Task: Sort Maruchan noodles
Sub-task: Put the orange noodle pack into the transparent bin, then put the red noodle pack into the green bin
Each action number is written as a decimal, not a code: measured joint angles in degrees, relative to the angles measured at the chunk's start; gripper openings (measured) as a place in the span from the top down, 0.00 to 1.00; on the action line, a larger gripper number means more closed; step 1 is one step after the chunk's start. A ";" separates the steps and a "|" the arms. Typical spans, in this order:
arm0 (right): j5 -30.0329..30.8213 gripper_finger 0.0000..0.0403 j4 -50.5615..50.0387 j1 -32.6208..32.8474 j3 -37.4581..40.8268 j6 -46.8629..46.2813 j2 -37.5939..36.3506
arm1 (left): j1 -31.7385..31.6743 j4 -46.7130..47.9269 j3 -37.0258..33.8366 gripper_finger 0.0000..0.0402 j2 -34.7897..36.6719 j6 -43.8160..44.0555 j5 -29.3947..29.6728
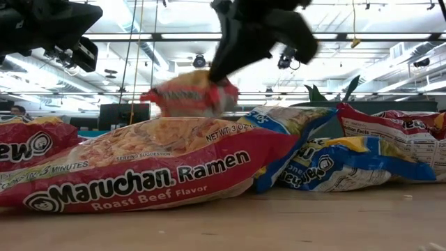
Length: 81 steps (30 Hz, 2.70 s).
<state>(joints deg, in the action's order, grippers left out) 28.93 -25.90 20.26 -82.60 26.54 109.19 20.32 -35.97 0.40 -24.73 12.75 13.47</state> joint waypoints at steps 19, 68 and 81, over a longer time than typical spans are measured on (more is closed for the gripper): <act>-2.85 0.96 2.37 -20.71 -2.65 2.32 -5.27 | 0.02 0.31 0.00 0.97 -0.02 0.02 -0.02; -22.72 0.51 -17.58 -3.92 4.98 -22.48 -11.09 | 0.01 0.70 0.00 0.97 -0.01 0.03 -0.02; -20.29 0.51 -17.85 2.01 16.79 -28.74 -20.16 | 0.01 0.70 -0.01 0.97 0.00 0.00 0.00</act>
<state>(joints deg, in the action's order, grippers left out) 8.64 -43.75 22.26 -65.81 -2.19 89.03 20.33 -35.27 0.40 -24.73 12.75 13.47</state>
